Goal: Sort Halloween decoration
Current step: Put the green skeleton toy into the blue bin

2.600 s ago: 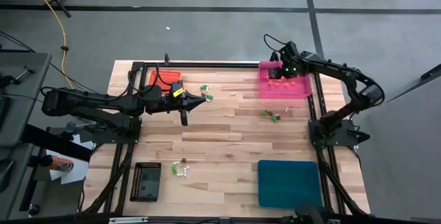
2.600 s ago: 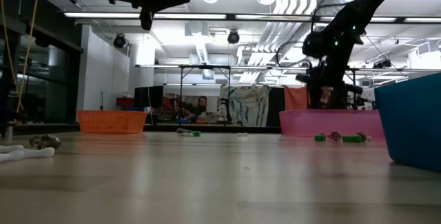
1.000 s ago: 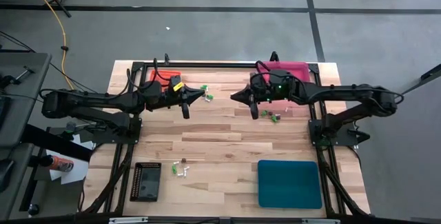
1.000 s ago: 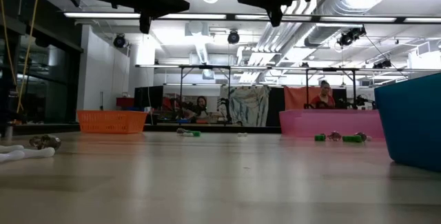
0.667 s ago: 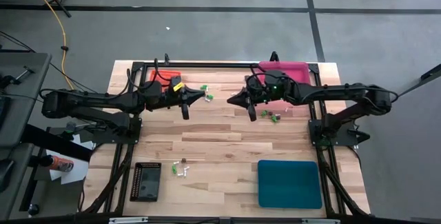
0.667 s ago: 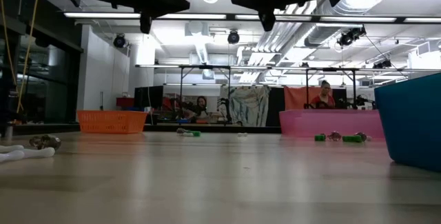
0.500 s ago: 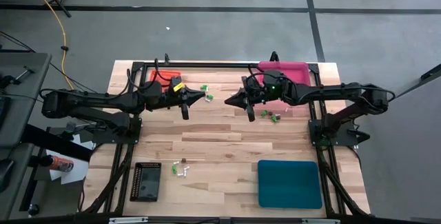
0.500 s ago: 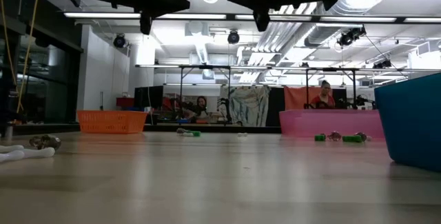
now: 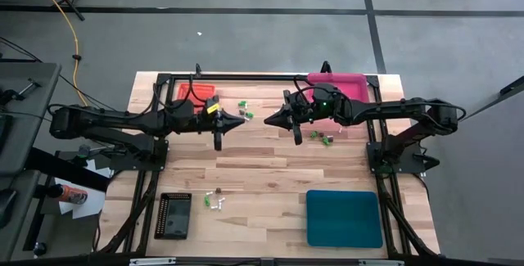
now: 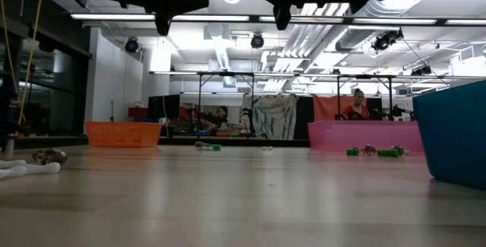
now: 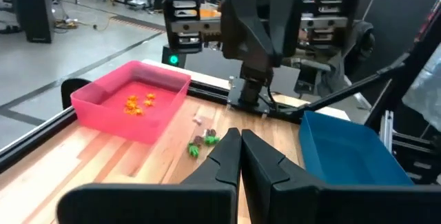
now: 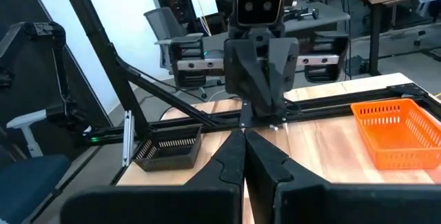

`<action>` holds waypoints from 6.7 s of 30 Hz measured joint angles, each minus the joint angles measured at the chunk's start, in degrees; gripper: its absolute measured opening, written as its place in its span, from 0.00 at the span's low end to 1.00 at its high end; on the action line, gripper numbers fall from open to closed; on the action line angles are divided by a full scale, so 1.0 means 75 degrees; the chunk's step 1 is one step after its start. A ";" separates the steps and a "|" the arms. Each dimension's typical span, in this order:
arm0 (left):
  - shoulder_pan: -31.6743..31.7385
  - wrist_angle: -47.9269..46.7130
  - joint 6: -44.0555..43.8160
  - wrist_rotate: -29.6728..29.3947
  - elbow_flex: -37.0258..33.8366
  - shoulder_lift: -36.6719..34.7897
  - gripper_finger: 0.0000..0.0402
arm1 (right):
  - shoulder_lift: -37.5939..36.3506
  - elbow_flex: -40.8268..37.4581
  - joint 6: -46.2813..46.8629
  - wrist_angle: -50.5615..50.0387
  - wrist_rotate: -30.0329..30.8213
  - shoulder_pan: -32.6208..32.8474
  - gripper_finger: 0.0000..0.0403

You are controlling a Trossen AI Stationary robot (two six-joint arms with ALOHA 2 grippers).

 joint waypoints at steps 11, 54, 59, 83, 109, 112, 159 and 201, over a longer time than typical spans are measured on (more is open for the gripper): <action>-0.0012 0.0004 0.0012 -0.0017 0.0000 0.0000 0.00 | -0.0407 -0.0001 0.0034 -0.1071 -0.0454 -0.0003 0.00; -0.0603 -0.0324 -0.1052 -0.0921 -0.1022 -0.0898 0.00 | -0.2826 -0.2827 0.0755 0.1004 0.0165 -0.0134 0.00; -0.0597 -0.0361 -0.0929 -0.0918 -0.1172 -0.1073 0.00 | -0.2252 -0.2595 0.0720 0.0974 0.0166 -0.0134 0.00; -0.0591 -0.0653 -0.0929 -0.0912 -0.1180 -0.1040 0.00 | -0.1282 -0.1888 0.0715 0.0977 0.0162 -0.0134 0.00; -0.0591 -0.0617 -0.0904 -0.0910 -0.1177 -0.1040 0.00 | -0.1282 -0.1889 0.0909 0.0977 0.0578 -0.0134 0.00; -0.0591 -0.0617 -0.0859 -0.0910 -0.1177 -0.1040 0.00 | -0.1282 -0.1891 0.0910 0.0977 0.0826 -0.0134 0.00; -0.0594 -0.0708 -0.0854 -0.0910 -0.1174 -0.1038 0.00 | -0.1279 -0.1900 0.5254 -0.7492 0.3567 0.0956 0.38; -0.0592 -0.0800 -0.0999 -0.0912 -0.1174 -0.1037 0.00 | 0.0054 -0.1885 0.4252 -0.8476 0.2980 0.0191 0.04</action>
